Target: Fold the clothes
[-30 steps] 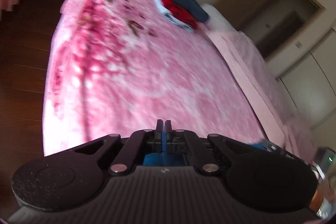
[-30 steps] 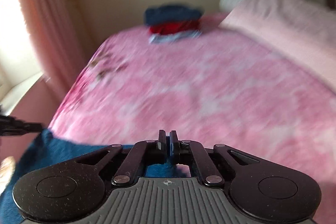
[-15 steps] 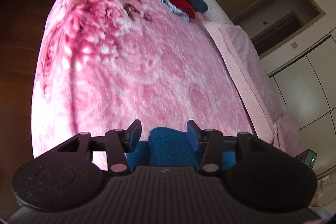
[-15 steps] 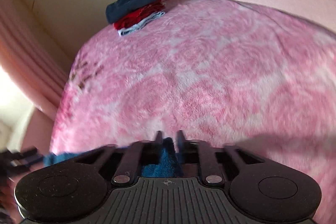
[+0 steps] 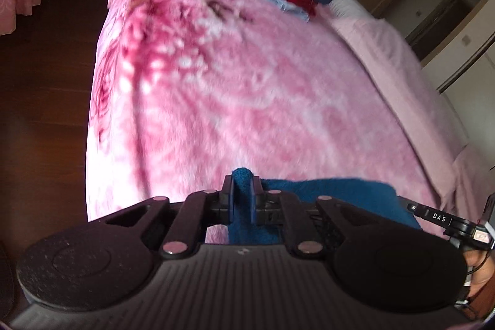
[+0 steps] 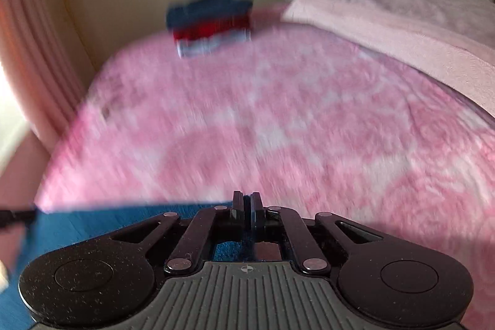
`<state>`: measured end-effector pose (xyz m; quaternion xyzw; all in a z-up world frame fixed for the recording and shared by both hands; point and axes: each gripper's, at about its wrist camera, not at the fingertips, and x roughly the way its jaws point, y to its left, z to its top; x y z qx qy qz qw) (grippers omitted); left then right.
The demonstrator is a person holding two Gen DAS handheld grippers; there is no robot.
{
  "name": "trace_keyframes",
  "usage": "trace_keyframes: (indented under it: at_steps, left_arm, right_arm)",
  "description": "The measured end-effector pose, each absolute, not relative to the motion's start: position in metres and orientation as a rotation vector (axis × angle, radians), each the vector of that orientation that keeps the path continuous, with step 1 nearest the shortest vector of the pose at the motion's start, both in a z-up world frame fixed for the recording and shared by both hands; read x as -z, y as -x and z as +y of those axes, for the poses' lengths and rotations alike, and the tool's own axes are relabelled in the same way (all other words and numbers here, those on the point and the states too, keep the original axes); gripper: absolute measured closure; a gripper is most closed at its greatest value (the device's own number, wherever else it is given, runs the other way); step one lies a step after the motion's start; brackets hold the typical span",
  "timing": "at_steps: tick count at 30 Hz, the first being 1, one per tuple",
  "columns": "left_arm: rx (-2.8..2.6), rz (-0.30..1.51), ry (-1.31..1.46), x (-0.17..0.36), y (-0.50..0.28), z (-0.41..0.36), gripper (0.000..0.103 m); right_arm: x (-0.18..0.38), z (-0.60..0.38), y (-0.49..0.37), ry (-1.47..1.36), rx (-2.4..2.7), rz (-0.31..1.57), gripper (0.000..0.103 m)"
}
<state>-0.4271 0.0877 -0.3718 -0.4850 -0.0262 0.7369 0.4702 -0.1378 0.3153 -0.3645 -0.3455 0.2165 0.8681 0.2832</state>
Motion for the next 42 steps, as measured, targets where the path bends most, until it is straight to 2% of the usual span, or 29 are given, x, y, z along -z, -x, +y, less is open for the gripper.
trace_keyframes:
  at_steps: [2,6,8,9,10,13,15,17,18,19,23,26,30,35,38,39,40,41,42]
  left_arm:
    - [-1.818,-0.039,1.185,0.36,0.422,0.085,0.094]
    - [-1.842,0.012,1.176,0.336,0.411,0.077,0.082]
    - [-1.854,0.038,1.171,0.324,0.406,0.074,0.082]
    - [-1.859,0.051,1.169,0.318,0.403,0.072,0.082]
    - [-1.865,0.064,1.167,0.312,0.401,0.07,0.082]
    - [-1.759,0.013,1.138,0.282,0.368,0.046,0.085]
    - [-1.673,0.039,1.12,0.269,0.336,0.041,0.097]
    - [-1.606,0.073,1.087,0.259,0.301,0.04,0.097]
    - [-1.583,0.083,1.071,0.258,0.287,0.043,0.097]
    - [-1.56,0.092,1.054,0.256,0.273,0.045,0.097]
    - [-1.558,0.296,1.017,0.282,0.24,0.066,0.098]
    - [-1.569,0.268,1.084,0.311,0.246,0.065,0.099]
    - [-1.601,0.299,1.091,0.311,0.244,0.066,0.099]
    - [-1.645,0.337,1.116,0.299,0.239,0.071,0.1]
    - [-1.666,0.338,1.197,0.276,0.243,0.074,0.1]
    - [-1.675,0.354,1.213,0.267,0.242,0.073,0.094]
    - [-1.707,0.386,1.227,0.258,0.24,0.072,0.088]
    - [-1.737,0.407,1.241,0.252,0.238,0.07,0.073]
    - [-1.757,0.424,1.252,0.248,0.236,0.067,0.071]
  right_arm:
    - [0.378,0.317,0.139,0.978,-2.289,0.645,0.102]
    - [0.365,0.323,0.127,0.948,-2.294,0.746,0.099]
    - [0.35,0.318,0.118,0.934,-2.29,0.748,0.077]
    - [0.339,0.312,0.109,0.909,-2.276,0.724,0.057]
    - [0.328,0.304,0.098,0.871,-2.268,0.69,0.053]
    - [0.293,0.261,0.063,0.771,-2.262,0.603,0.053]
    - [0.28,0.227,0.045,0.768,-2.281,0.604,0.053]
    - [0.274,0.19,0.035,0.785,-2.304,0.616,0.061]
    - [0.273,0.171,0.034,0.808,-2.318,0.617,0.07]
    - [0.273,0.156,0.035,0.817,-2.331,0.62,0.073]
    - [0.293,0.128,0.054,0.836,-2.338,0.651,0.073]
    - [0.323,0.121,0.071,0.898,-2.322,0.572,0.073]
    - [0.334,0.118,0.078,0.973,-2.33,0.462,0.073]
    - [0.331,0.133,0.074,1.044,-2.336,0.55,0.073]
    - [0.314,0.148,0.065,1.062,-2.307,0.709,0.072]
    - [0.306,0.152,0.062,1.065,-2.278,0.763,0.071]
    - [0.299,0.153,0.056,1.056,-2.248,0.805,0.062]
    - [0.292,0.153,0.051,1.037,-2.225,0.833,0.053]
    - [0.286,0.152,0.046,1.019,-2.206,0.856,0.032]
